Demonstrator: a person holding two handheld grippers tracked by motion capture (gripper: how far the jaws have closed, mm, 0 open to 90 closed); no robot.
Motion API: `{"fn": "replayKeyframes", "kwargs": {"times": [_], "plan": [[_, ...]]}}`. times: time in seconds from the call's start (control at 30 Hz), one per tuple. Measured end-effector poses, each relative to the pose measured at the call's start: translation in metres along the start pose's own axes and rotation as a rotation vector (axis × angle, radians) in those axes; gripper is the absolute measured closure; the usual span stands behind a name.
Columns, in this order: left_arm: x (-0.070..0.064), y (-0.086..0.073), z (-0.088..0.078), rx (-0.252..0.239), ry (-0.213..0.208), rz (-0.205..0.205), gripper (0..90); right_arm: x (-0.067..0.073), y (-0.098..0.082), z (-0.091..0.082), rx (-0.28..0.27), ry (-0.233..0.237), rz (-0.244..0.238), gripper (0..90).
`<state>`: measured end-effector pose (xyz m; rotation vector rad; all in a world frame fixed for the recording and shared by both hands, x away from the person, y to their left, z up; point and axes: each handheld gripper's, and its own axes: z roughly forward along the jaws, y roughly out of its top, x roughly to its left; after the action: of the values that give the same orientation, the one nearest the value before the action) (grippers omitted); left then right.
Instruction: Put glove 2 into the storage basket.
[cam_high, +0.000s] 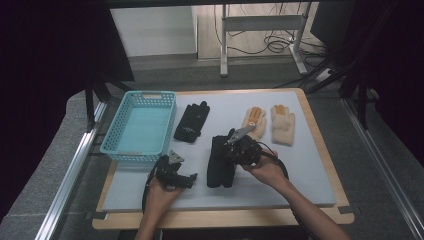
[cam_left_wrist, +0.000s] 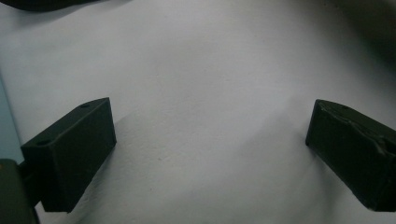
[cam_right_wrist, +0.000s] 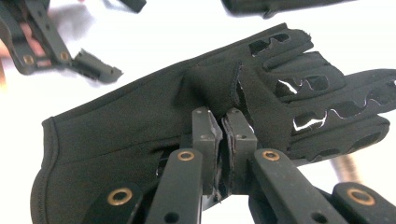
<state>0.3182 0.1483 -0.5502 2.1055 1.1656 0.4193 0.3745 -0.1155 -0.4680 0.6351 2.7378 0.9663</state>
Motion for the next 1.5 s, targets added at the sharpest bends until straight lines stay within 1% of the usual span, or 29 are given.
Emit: {"fn": "replayKeyframes", "kwargs": {"times": [0.03,0.07,0.17,0.2,0.3,0.33,0.37,0.43,0.47,0.53,0.57,0.6,0.7,0.73,0.77,0.83,0.87,0.9,0.93,0.97,1.0,1.1,1.17,1.2,1.23,1.37,1.4,1.43,1.5], "plan": [[0.000,0.000,0.000,0.000,-0.001,0.000,2.1,0.001,-0.003,0.003,0.004,0.007,0.007,84.0],[0.000,0.000,0.000,0.000,0.000,0.000,2.1,0.001,-0.007,0.011,0.011,0.019,0.017,83.9],[0.000,0.000,0.000,0.003,-0.001,0.004,2.1,0.001,-0.009,0.017,0.019,0.027,0.020,83.2],[0.000,0.000,0.000,0.003,-0.001,0.004,2.1,0.001,-0.012,0.021,0.022,0.039,0.022,77.1],[0.000,0.000,0.000,0.003,-0.001,0.004,2.2,-0.001,-0.011,0.018,-0.016,0.021,0.025,67.3],[0.000,0.000,0.000,0.003,-0.001,0.004,2.1,-0.001,-0.011,0.018,-0.016,0.021,0.025,67.3],[0.000,0.000,0.000,0.000,0.000,0.000,2.1,-0.004,-0.009,0.012,-0.043,0.003,0.031,63.9],[0.000,0.000,0.000,0.000,0.000,0.000,2.1,-0.007,-0.008,0.010,-0.051,-0.004,0.035,62.7],[0.000,0.000,0.000,0.000,-0.001,0.000,2.1,-0.012,-0.006,0.007,-0.059,-0.018,0.041,60.6],[0.000,0.000,0.000,0.000,0.000,0.000,2.1,-0.017,-0.004,0.009,-0.063,-0.027,0.050,58.7],[0.000,0.000,0.000,0.000,0.000,0.000,2.1,-0.017,-0.004,0.009,-0.063,-0.027,0.050,58.7],[0.000,0.000,0.000,0.003,-0.001,0.002,2.2,-0.023,0.000,0.013,-0.066,-0.033,0.061,56.5],[0.000,0.000,0.000,0.003,-0.001,0.003,2.1,-0.035,0.010,0.022,-0.081,-0.043,0.094,51.8],[0.000,0.000,0.000,0.003,-0.001,0.003,2.2,-0.035,0.010,0.022,-0.081,-0.043,0.094,51.8],[0.000,0.000,0.000,0.005,-0.001,0.005,2.2,-0.044,0.019,0.029,-0.093,-0.050,0.128,50.8],[0.000,0.000,0.000,0.003,-0.001,0.004,2.2,-0.051,0.030,0.038,-0.105,-0.042,0.150,50.5],[0.000,0.000,0.000,0.003,-0.001,0.004,2.2,-0.051,0.030,0.038,-0.105,-0.042,0.150,50.5],[0.000,0.000,0.000,0.003,-0.001,0.004,2.2,-0.058,0.043,0.050,-0.102,-0.055,0.146,50.4],[0.000,0.000,0.000,0.002,-0.001,0.004,2.2,-0.060,0.048,0.054,-0.098,-0.056,0.145,50.4],[0.000,0.000,0.000,0.002,-0.001,0.004,2.2,-0.060,0.048,0.054,-0.098,-0.056,0.145,50.4],[0.000,0.000,0.000,0.003,-0.002,0.004,2.2,-0.064,0.060,0.066,-0.089,-0.064,0.141,50.4],[0.000,0.000,0.000,0.004,-0.002,0.005,2.2,-0.069,0.077,0.085,-0.081,-0.081,0.136,50.0],[0.000,0.000,0.000,0.004,-0.002,0.005,2.2,-0.074,0.086,0.096,-0.073,-0.096,0.148,49.3],[0.000,0.000,0.000,0.004,-0.002,0.005,2.3,-0.074,0.086,0.096,-0.073,-0.096,0.148,49.3],[0.000,0.000,0.000,0.002,-0.003,0.004,2.3,-0.079,0.094,0.107,-0.071,-0.098,0.161,46.8],[0.000,0.000,0.000,0.001,-0.004,0.003,2.3,-0.089,0.108,0.125,-0.074,-0.090,0.192,41.8],[0.000,0.000,0.000,0.001,-0.004,0.003,2.3,-0.089,0.108,0.125,-0.074,-0.090,0.192,41.8],[0.000,0.000,0.000,0.001,-0.004,0.004,2.3,-0.093,0.114,0.133,-0.067,-0.098,0.204,40.8],[0.000,0.000,0.000,0.001,-0.004,0.003,2.3,-0.097,0.118,0.140,-0.069,-0.095,0.212,40.5]]}}
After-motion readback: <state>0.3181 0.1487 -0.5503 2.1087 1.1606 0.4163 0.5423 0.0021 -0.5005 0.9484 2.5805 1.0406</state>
